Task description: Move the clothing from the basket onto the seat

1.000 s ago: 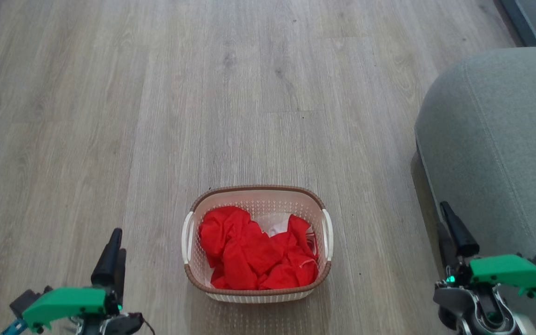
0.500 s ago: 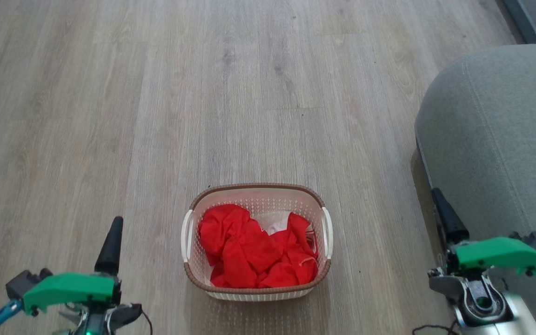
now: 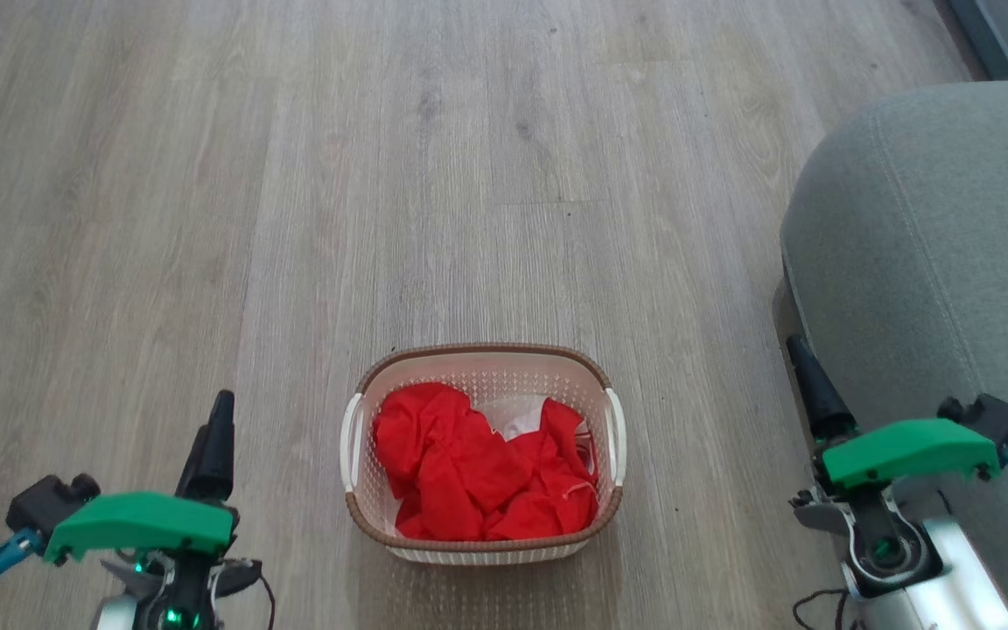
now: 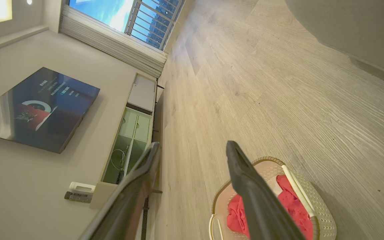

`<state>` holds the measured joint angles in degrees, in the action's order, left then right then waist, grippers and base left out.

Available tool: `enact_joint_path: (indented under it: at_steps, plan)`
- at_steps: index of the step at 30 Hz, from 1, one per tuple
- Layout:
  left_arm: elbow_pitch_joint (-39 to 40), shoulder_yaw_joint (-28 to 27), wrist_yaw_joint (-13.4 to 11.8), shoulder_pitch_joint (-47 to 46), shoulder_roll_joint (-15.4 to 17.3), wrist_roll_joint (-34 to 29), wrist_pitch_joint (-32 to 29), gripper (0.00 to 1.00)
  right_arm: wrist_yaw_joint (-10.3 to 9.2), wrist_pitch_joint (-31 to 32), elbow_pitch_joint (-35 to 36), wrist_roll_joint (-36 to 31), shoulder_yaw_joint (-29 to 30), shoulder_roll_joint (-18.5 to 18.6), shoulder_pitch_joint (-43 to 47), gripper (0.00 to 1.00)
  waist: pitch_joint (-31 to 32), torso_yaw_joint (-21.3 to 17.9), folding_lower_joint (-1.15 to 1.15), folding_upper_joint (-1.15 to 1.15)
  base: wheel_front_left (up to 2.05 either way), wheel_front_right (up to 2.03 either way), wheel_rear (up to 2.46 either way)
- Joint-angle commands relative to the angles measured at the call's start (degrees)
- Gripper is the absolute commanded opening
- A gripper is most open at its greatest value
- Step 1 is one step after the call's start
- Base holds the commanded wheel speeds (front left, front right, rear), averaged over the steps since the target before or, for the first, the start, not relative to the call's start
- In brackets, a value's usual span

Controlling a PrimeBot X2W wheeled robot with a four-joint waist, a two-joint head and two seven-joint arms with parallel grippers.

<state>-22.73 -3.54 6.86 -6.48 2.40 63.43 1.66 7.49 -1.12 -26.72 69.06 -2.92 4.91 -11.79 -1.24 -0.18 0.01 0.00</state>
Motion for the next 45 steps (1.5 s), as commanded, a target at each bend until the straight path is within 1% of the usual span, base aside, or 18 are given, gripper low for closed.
enact_joint_path:
  at_steps: [1,15,16,45]
  plan:
    - [1.4,-0.4,0.2,-3.6,1.2,-2.5,0.7,1.00,0.01,-1.1,1.2,-2.2,-1.3,1.0,-4.2,1.00,-0.1,0.0,0.00,0.00,0.00,0.00,0.00]
    - [0.9,-0.8,0.3,-5.4,1.7,-13.3,3.1,1.00,0.01,-3.5,-1.3,-11.0,-4.3,1.8,-7.4,1.00,0.0,-0.2,0.00,0.00,0.00,0.00,0.00]
    - [0.9,-0.8,0.3,-5.4,1.7,-13.3,3.1,1.00,0.01,-3.5,-1.3,-11.0,-4.3,1.8,-7.4,1.00,0.0,-0.2,0.00,0.00,0.00,0.00,0.00]
    - [0.1,-2.5,0.5,-10.1,1.9,-37.3,7.9,1.00,0.00,-8.4,-6.1,-29.4,-9.3,3.3,-14.6,1.00,-0.7,-0.3,0.00,0.00,0.00,0.00,0.00]
